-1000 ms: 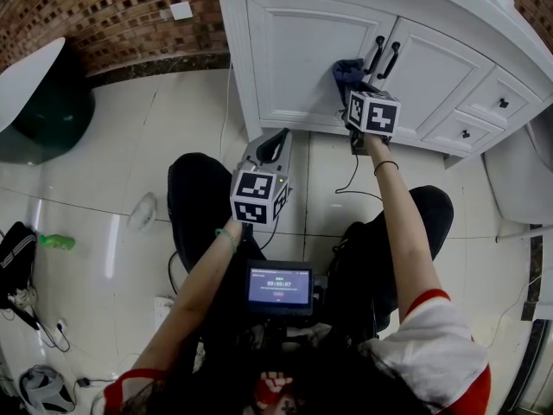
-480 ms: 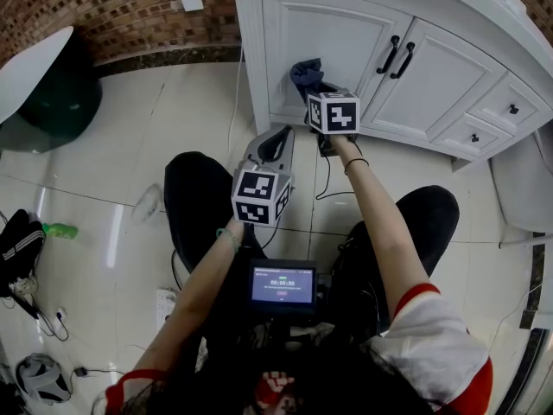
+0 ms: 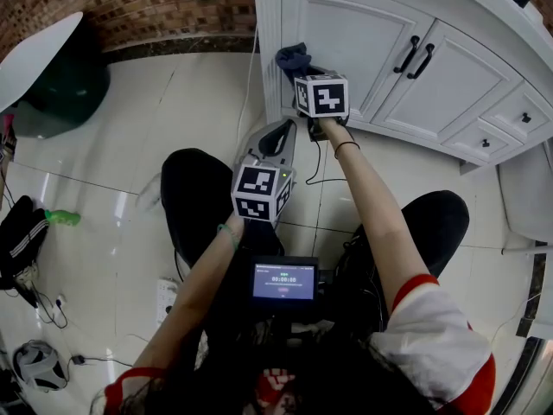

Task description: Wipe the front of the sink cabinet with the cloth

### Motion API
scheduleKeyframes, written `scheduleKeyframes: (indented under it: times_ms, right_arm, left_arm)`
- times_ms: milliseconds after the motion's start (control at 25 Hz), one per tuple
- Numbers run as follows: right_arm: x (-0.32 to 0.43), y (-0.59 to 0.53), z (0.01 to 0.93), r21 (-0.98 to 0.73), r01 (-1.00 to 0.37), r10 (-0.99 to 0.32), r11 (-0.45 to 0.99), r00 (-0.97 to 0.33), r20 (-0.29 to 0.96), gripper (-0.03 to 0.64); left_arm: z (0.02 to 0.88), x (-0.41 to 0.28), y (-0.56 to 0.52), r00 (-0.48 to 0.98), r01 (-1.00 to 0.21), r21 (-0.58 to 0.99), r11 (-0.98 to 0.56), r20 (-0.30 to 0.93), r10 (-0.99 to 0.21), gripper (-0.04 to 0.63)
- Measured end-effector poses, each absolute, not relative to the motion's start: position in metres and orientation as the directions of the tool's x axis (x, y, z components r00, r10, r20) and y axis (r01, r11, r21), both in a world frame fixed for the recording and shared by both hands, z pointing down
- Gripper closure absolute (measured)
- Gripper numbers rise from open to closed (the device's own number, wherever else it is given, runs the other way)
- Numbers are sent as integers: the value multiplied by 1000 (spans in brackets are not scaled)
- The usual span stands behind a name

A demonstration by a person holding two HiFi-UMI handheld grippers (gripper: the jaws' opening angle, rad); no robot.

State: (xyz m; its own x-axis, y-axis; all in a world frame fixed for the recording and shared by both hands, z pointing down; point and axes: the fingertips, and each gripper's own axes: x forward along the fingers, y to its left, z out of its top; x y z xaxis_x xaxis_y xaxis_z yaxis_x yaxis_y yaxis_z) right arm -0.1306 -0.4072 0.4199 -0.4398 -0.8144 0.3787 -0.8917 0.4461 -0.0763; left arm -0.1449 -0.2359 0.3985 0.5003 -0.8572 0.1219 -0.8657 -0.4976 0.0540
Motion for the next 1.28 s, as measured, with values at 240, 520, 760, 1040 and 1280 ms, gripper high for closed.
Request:
scheduleKeyframes:
  times_ms: [240,520,760,1040,1280]
  right_arm:
    - [-67,-405,426,-68,-928,-845,365,-361,395,531]
    - [16,-396,434,-48,-963,-874,264,-259,411,531]
    - [78,-383,439,-50,-981,-886,187,-190,422,531]
    - [118,-373,443,-46,-990,-890,130,-137,435,531]
    - [69,-368,447,-33,-971,-870,235,-225,439,531]
  left_arm:
    - [394,-135,-241,515,-857,46,-513,111,-850,563]
    - [391,-109,-241,546,-837,32,-546,109,-831,563]
    - [393,-88,-239,570,-820,24,-571,118,-813,563]
    - [393,-67,-241,586,-809,26,-587,116,-802,563]
    - [395,-68,-242,579,-815,45,-578,114,-808,563]
